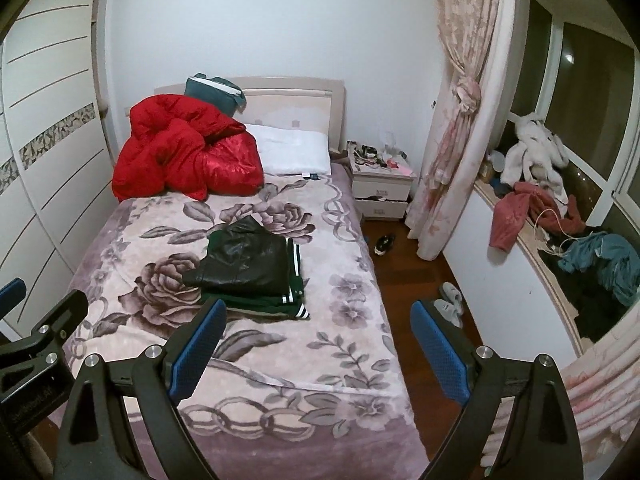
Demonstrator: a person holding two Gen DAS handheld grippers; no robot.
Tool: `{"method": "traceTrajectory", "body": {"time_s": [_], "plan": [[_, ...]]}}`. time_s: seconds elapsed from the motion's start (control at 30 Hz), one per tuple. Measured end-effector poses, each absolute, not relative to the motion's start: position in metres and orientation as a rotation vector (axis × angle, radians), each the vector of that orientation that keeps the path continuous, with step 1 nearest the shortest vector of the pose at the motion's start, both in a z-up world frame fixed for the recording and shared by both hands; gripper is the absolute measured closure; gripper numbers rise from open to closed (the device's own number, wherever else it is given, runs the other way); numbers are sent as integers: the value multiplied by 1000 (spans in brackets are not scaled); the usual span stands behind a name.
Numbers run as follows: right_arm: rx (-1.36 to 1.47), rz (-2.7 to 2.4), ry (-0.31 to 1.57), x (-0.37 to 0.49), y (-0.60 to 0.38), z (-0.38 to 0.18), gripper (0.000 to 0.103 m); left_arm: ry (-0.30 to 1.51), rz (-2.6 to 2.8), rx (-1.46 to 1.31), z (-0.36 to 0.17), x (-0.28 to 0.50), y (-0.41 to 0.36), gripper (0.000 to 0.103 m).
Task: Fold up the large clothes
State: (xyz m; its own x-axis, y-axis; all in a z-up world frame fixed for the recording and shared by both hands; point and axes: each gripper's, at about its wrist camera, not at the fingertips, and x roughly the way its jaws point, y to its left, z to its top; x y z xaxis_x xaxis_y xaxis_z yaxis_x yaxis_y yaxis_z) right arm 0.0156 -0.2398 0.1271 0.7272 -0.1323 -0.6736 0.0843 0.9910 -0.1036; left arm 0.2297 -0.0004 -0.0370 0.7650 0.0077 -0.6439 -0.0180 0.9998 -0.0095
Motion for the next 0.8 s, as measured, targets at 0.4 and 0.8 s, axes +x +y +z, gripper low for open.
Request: {"method": "traceTrajectory", "body": {"time_s": [0.4,0.8], "plan": [[-65,-105,754,14,-239,129,5,665,46,-14,-31,220,1,4],[-68,-96,745,15,-235,131,4,657,49,-11,-29,219,-2,3]]}}
